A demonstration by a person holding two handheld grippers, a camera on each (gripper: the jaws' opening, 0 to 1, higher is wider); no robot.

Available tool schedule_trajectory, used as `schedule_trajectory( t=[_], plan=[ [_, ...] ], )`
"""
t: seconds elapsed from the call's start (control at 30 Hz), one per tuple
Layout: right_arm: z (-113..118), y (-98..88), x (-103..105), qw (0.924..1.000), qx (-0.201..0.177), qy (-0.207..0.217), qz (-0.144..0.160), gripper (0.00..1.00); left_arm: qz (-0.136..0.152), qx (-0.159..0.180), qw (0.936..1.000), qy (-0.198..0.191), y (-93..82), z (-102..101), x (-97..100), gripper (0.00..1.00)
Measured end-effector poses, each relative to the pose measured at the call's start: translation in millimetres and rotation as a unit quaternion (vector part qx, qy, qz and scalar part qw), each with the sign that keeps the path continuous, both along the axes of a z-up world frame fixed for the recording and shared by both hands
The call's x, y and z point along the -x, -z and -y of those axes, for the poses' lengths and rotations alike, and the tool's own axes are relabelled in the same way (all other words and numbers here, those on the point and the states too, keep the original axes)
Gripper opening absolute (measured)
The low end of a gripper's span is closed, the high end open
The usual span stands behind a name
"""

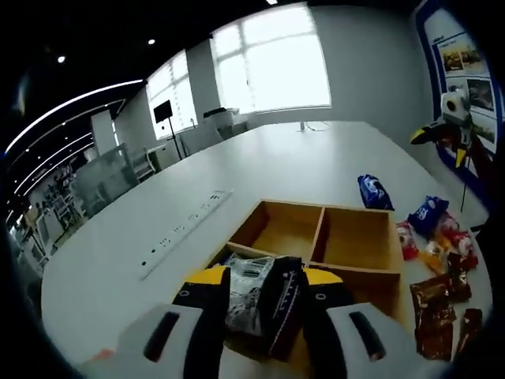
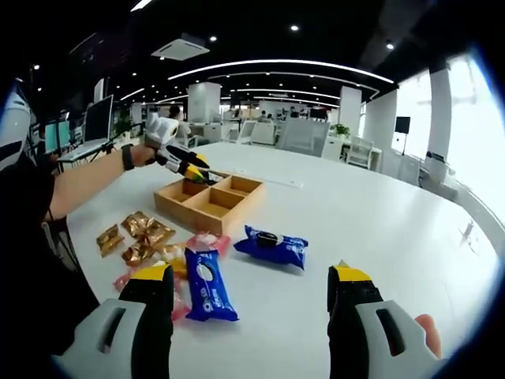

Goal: Pick up the scattered marshmallows, QQ candies, Oreo cookies, and mixed nuts on the table and sort them into separate containers

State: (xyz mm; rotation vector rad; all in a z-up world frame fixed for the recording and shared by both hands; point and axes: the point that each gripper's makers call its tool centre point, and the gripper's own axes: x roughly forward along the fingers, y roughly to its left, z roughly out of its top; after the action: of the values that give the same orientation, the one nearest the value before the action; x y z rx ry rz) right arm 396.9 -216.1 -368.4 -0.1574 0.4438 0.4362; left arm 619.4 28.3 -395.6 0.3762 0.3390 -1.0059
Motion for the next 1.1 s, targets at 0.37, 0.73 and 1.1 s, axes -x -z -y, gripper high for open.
schedule_trajectory(
  t=[0.37,0.73,1.1],
  plan=[
    [0,0.1,0,1.0,-0.003,0.0,0.0,0.75,0.04,0.076,0.9962,-0.017,-24.6,1,-9.6,0.81],
    [-1,4.5,1,1.0,-0.005,-0.003,-0.002,0.76,0.03,0.091,0.9933,-0.065,-21.6,-11,-7.0,0.97],
    [0,6.9,1,0.9999,-0.012,-0.001,0.0,0.76,0.058,0.123,0.9872,-0.084,-41.3,-22,18.4,0.97]
  ],
)
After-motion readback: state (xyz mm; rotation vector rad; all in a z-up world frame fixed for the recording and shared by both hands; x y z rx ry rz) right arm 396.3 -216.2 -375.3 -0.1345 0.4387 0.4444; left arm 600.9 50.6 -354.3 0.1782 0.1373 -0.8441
